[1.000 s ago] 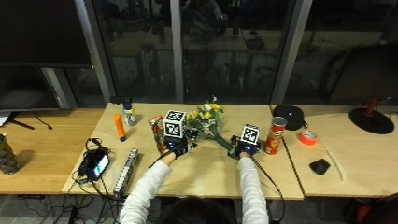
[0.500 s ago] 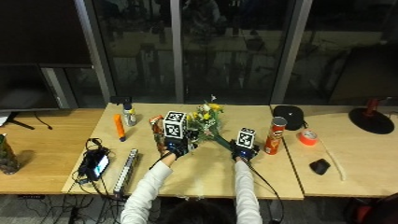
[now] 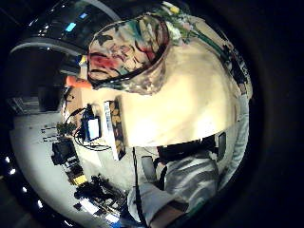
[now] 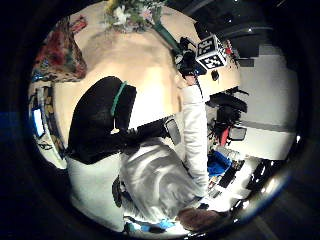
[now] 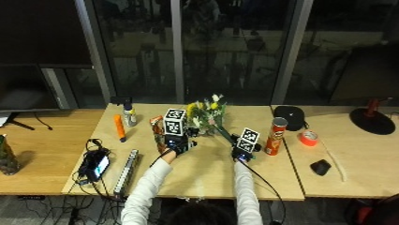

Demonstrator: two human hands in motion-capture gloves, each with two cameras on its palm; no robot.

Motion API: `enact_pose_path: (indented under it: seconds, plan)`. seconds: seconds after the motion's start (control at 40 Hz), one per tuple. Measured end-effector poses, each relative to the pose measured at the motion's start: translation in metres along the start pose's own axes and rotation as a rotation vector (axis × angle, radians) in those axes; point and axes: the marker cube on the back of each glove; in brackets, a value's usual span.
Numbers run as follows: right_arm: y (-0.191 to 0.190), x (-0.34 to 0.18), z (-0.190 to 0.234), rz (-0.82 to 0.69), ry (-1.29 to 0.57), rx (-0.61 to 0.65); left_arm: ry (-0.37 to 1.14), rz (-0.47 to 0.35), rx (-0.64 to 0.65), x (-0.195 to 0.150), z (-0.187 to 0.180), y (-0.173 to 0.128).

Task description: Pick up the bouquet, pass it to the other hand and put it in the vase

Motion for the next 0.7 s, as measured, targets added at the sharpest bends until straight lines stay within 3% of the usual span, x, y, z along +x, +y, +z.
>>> enact_pose_path:
  seconds: [0.18,0.3,0.45,0.58,0.7]
  plan:
    - [-0.008,-0.005,-0.032,0.029,-0.279,0.238,0.035,0.010,-0.003,0.002,-0.005,-0.004]
    - [0.003,-0.010,-0.069,0.013,-0.559,0.184,0.079,0.021,0.013,0.005,-0.015,-0.003]
    - [0.023,-0.032,-0.116,-0.105,-0.923,0.141,0.250,0.048,0.063,0.010,-0.030,-0.012]
    - [0.005,-0.049,-0.128,-0.222,-1.105,0.355,0.382,0.061,0.079,0.016,-0.047,-0.020]
    - [0.023,-0.072,-0.132,-0.261,-1.325,0.127,0.524,0.109,0.119,0.028,-0.070,-0.025]
